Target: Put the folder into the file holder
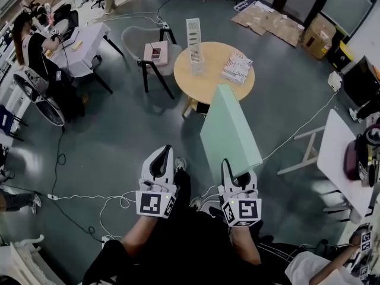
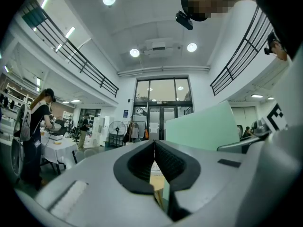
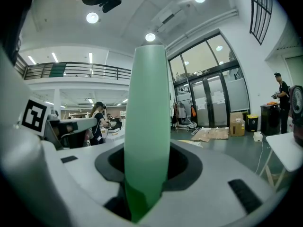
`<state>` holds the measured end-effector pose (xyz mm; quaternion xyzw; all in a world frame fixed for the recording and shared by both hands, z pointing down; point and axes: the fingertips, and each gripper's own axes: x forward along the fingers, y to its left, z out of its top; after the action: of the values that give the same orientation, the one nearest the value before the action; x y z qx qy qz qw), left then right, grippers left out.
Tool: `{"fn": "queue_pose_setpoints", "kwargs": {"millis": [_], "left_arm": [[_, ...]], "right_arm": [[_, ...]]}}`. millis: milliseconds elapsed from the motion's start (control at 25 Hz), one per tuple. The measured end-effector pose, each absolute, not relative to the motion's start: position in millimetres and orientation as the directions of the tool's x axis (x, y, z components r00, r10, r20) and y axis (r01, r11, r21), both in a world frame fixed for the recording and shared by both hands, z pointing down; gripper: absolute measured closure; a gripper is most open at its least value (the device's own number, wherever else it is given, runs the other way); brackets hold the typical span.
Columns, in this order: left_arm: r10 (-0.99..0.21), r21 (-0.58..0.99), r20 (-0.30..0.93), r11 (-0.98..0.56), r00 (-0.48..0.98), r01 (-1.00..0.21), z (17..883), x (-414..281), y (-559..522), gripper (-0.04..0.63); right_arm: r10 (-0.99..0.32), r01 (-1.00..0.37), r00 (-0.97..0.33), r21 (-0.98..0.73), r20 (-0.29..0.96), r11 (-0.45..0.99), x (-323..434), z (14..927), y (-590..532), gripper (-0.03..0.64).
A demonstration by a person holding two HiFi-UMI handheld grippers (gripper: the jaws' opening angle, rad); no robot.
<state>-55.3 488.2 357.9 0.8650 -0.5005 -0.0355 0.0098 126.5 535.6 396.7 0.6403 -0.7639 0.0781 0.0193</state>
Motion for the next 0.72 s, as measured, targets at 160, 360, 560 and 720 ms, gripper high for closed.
{"fn": "queue_pose_setpoints", "kwargs": {"millis": [160, 360, 560, 720], "left_arm": [[-0.861, 0.052, -0.055, -0.509, 0.506, -0.859, 360.3, -44.6, 456.6, 0.588], [-0.854, 0.05, -0.062, -0.52, 0.517, -0.853, 359.8, -34.0, 409.0, 0.588], [-0.853, 0.062, -0.056, -0.522, 0.52, -0.85, 358.6, -32.7, 355.3, 0.588], [-0.848, 0.063, -0.06, -0.529, 0.526, -0.846, 354.1, -32.5, 311.0, 0.588]], "right_arm": [[-0.976, -0.983, -0.175, -0.086, 0.129, 0.165, 134.1, 399.2, 507.2, 0.472], [-0.976, -0.983, -0.176, -0.08, 0.13, 0.167, 143.1, 400.2, 456.8, 0.472], [-0.977, -0.984, -0.172, -0.075, 0.125, 0.164, 143.0, 394.2, 404.3, 0.472], [-0.977, -0.984, -0.168, -0.075, 0.129, 0.159, 142.6, 389.9, 361.2, 0.474]]}}
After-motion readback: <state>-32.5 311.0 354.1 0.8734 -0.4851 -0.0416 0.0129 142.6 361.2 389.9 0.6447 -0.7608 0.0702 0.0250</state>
